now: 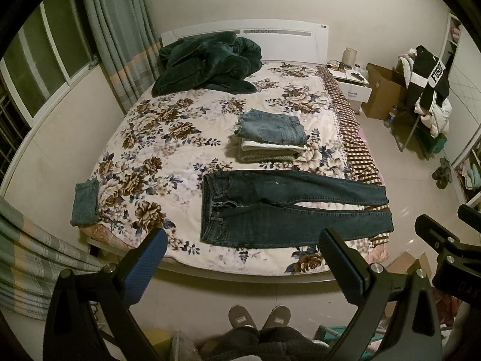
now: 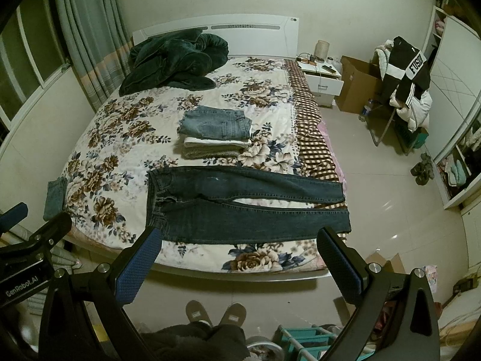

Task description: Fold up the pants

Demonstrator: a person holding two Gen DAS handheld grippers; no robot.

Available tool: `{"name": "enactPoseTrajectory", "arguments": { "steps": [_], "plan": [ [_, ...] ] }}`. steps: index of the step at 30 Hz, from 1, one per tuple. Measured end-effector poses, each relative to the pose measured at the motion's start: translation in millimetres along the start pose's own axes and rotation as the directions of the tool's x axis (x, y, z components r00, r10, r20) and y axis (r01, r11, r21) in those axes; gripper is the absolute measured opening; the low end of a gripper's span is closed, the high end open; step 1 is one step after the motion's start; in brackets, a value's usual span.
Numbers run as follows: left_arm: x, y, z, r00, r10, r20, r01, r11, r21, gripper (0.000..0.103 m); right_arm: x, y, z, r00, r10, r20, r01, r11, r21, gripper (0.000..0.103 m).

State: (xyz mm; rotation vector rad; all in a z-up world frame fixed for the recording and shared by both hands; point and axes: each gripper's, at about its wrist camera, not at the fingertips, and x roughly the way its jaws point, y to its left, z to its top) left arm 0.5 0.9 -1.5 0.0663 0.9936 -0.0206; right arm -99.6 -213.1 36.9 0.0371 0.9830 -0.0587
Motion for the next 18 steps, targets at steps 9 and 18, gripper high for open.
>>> {"name": "enactPoseTrajectory", "arguments": {
  "steps": [9,18],
  "plan": [
    [0,-1,-1,1.000,0.003,0.003,-0.003,1.000,0.000,0.103,0,0,-1,1.000,0.004,-0.001,-0.004,1.000,-0.001,0.103],
    [-14,3,7,1.000,0.012,-0.002,-0.012,1.000,0.001,0.103,1,2,-5,1.000,0.005,-0.003,-0.005,1.000,0.000,0.103]
  ]
}}
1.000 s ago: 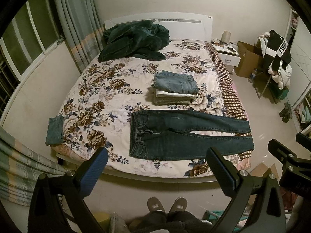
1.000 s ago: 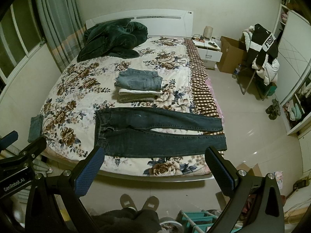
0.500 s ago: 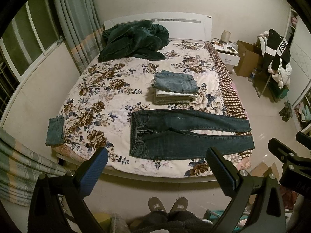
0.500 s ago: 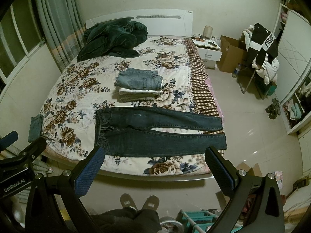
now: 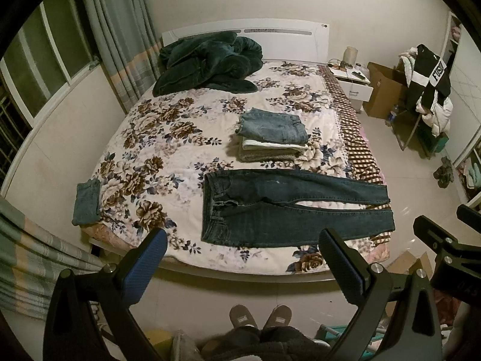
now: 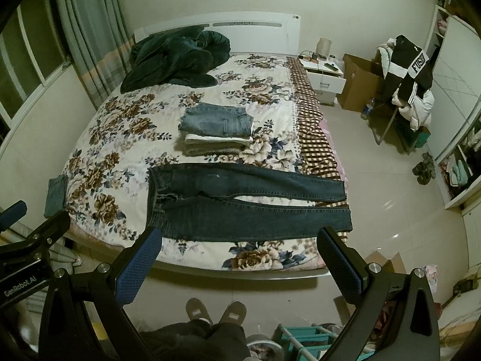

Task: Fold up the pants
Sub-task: 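Lower both grippers onto the jeans, right at the leg hems, left at the waistband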

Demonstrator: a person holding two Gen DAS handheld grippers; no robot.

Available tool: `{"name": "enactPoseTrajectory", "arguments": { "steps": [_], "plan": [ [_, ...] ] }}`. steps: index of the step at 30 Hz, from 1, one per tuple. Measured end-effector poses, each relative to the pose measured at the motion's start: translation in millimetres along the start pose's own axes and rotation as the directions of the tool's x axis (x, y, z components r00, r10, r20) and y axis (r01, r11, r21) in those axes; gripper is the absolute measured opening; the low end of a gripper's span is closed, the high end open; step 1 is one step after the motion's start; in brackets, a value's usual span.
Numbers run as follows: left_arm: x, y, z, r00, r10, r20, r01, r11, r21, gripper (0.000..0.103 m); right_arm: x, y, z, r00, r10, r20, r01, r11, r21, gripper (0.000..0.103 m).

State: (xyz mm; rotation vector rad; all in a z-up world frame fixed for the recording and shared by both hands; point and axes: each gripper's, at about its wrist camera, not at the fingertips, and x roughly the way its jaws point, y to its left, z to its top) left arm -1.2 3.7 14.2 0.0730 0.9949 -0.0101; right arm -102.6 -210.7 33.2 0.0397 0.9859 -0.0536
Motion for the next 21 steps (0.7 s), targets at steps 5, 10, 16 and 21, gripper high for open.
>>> {"name": "enactPoseTrajectory", "arguments": {
  "steps": [5,10,16,21],
  "plan": [
    [6,1,6,0.999,0.035,0.036,-0.034,0.999,-0.022,0.103,8,-7,-14,1.000,0.000,-0.001,0.000,0.999,0.032,0.103],
    [52,10,32,0.987,0.144,0.072,-0.136,0.984,-0.112,0.103,66,-43,-19,0.999,0.016,-0.032,-0.011,0.991,0.132,0.103],
    [140,10,54,0.976,0.214,-0.030,-0.216,0.960,-0.180,0.103,162,-104,5,0.994,0.020,-0.111,0.012,0.959,0.282,0.103],
    [232,7,66,0.952,0.246,-0.183,-0.276,0.947,-0.162,0.103,246,-148,17,0.978,0.036,-0.206,0.052,0.912,0.407,0.103]
  ]
}}
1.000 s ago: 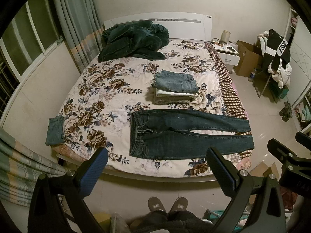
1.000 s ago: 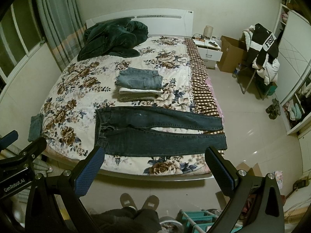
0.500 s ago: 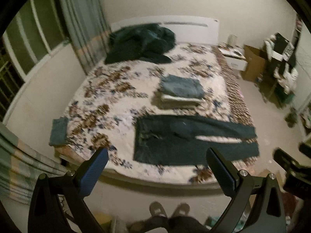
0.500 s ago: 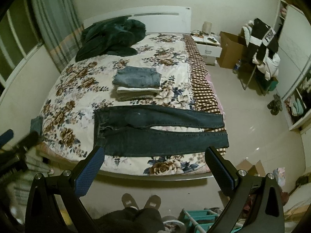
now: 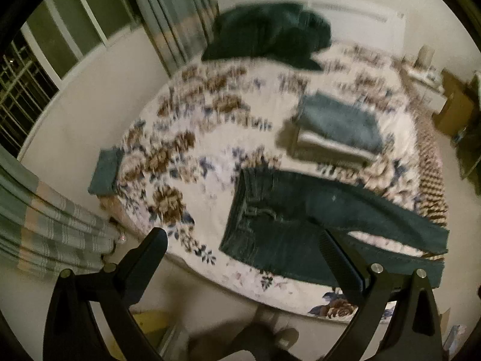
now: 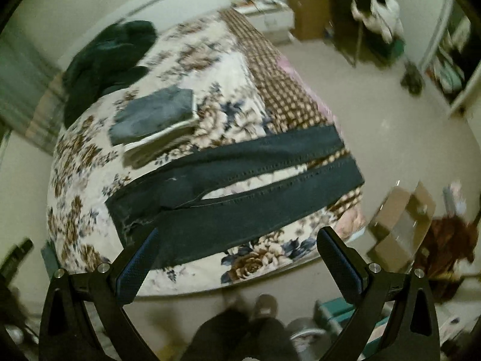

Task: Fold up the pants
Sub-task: 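Lower both grippers onto the jeans, right at the leg hems, left at the waistband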

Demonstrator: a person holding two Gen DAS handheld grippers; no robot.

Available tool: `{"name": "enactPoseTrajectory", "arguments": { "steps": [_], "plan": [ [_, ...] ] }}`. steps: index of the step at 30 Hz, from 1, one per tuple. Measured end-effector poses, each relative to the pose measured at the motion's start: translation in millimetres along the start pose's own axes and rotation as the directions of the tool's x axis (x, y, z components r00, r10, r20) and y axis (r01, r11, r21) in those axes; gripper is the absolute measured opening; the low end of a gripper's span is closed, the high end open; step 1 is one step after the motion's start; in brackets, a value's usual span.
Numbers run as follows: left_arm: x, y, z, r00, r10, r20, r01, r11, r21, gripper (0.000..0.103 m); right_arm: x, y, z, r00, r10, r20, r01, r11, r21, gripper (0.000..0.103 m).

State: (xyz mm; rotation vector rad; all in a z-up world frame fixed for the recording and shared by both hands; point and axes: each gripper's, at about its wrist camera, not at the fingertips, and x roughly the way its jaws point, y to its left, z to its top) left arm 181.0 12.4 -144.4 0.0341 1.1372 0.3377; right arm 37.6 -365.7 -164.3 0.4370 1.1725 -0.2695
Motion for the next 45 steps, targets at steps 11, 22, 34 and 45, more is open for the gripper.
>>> {"name": "enactPoseTrajectory", "arguments": {
  "steps": [11,22,34,45],
  "plan": [
    [218,-58,65,0.958,0.014,-0.286,-0.037,0.996,-0.075,0.103,226,-13,109,0.979,-0.096,-0.178,0.137,0.961,0.238,0.103],
    [413,-110,121,0.895,-0.093,-0.436,0.018,0.985,-0.174,0.102,410,-23,177,0.944,-0.165,-0.286,0.255,0.914,0.314,0.103],
    [489,-122,103,0.829,-0.191,-0.525,-0.002,0.938,-0.346,0.043,513,-70,216,0.912,-0.200,-0.358,0.337,0.863,0.377,0.103],
    [412,-87,77,0.893,-0.335,-0.301,0.200,0.893,-0.403,0.008,556,-111,218,0.901,-0.117,-0.417,0.334,0.800,0.499,0.021]
  ]
}}
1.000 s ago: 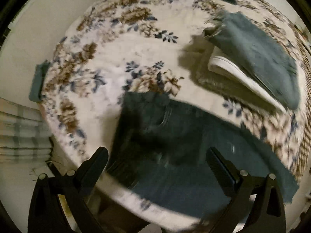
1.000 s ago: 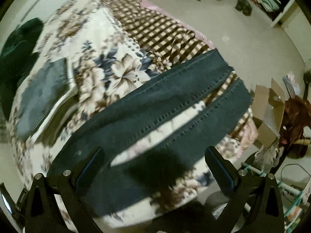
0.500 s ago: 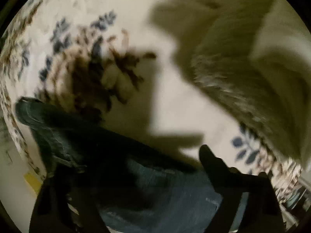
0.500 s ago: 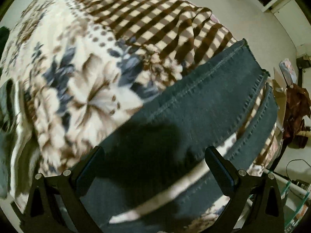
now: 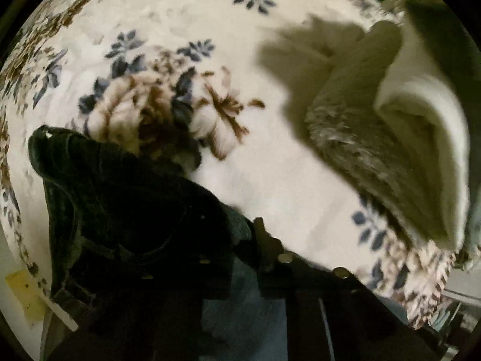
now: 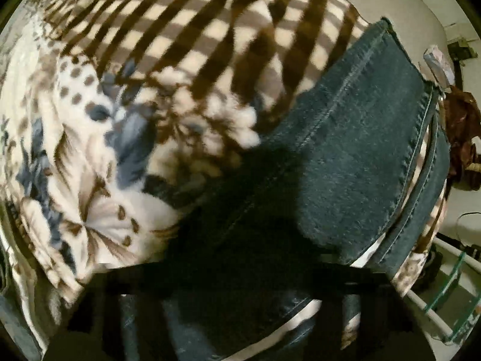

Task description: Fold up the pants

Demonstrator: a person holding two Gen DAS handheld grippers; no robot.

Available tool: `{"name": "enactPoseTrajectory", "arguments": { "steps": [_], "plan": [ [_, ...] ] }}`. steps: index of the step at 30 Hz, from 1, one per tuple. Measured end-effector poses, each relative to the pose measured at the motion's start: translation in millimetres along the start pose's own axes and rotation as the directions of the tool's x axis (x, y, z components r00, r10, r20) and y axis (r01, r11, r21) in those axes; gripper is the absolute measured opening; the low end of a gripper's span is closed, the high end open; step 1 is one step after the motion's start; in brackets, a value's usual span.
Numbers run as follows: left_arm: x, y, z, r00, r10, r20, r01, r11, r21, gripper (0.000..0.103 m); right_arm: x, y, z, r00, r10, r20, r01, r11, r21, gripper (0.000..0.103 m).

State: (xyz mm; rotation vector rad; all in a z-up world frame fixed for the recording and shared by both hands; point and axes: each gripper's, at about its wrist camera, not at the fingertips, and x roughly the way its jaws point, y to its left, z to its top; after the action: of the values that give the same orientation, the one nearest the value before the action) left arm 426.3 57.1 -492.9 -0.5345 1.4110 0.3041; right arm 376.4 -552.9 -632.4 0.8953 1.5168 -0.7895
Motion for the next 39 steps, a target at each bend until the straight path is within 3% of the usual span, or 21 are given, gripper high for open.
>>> {"name": "enactPoseTrajectory", "arguments": {
  "steps": [3,7,11,14,16,21,26,27,28,30,31,32,33,36,39],
  "plan": [
    [-28,8,-19,0.997,-0.065,0.044,0.064,0.998,0.016,0.007,-11,-6,-10,0.999,0.034,0.033,-0.033,0.999,-0.033,0.010],
    [-65,34,-41,0.983,-0.144,0.114,0.142,0.990,0.021,0.007,-45,-15,-31,0.991,0.068,0.119,-0.053,0.990,-0.128,0.008],
    [-101,74,-84,0.968,-0.200,0.150,0.203,0.979,-0.007,0.006,-86,-52,-61,0.977,0.127,0.174,-0.092,0.977,-0.193,0.007],
    [-115,106,-121,0.967,-0.209,0.147,0.213,0.977,-0.011,0.006,-102,-94,-89,0.972,0.152,0.179,-0.112,0.970,-0.218,0.007],
    [-110,124,-147,0.971,-0.198,0.131,0.202,0.979,-0.015,0.006,-108,-134,-110,0.972,0.156,0.174,-0.115,0.967,-0.228,0.007],
    [-58,159,-190,0.989,-0.128,0.073,0.132,0.990,-0.051,0.007,-67,-203,-143,0.984,0.118,0.135,-0.082,0.965,-0.248,0.007],
    [2,173,-202,0.994,-0.109,0.025,0.110,0.993,-0.038,0.012,-6,-223,-148,0.988,0.135,0.081,-0.108,0.956,-0.272,0.008],
    [6,173,-203,0.995,-0.099,0.011,0.099,0.994,-0.033,0.012,2,-227,-147,0.988,0.141,0.065,-0.118,0.953,-0.279,0.015],
    [7,172,-204,0.996,-0.084,0.008,0.084,0.996,-0.022,0.019,7,-231,-146,0.985,0.165,0.050,-0.145,0.950,-0.276,0.019],
    [1,166,-209,0.999,-0.033,0.013,0.033,0.999,0.021,0.040,5,-244,-145,0.980,0.192,0.049,-0.171,0.947,-0.273,0.048],
    [-3,163,-214,1.000,-0.006,0.020,0.005,0.999,0.046,0.063,2,-248,-145,0.979,0.197,0.055,-0.175,0.945,-0.276,0.054],
    [-10,160,-218,0.999,0.023,0.037,-0.026,0.997,0.072,0.077,-3,-253,-145,0.976,0.208,0.062,-0.183,0.942,-0.282,0.063],
    [-17,155,-222,0.997,0.049,0.059,-0.054,0.994,0.095,0.077,-12,-258,-144,0.975,0.206,0.082,-0.173,0.939,-0.297,0.069],
    [-40,133,-234,0.984,0.133,0.116,-0.151,0.975,0.164,0.077,-44,-252,-139,0.964,0.193,0.184,-0.115,0.922,-0.369,0.072],
    [-49,101,-242,0.977,0.149,0.152,-0.181,0.957,0.228,0.078,-73,-217,-124,0.940,0.181,0.290,-0.028,0.887,-0.460,0.085]
  ]
}}
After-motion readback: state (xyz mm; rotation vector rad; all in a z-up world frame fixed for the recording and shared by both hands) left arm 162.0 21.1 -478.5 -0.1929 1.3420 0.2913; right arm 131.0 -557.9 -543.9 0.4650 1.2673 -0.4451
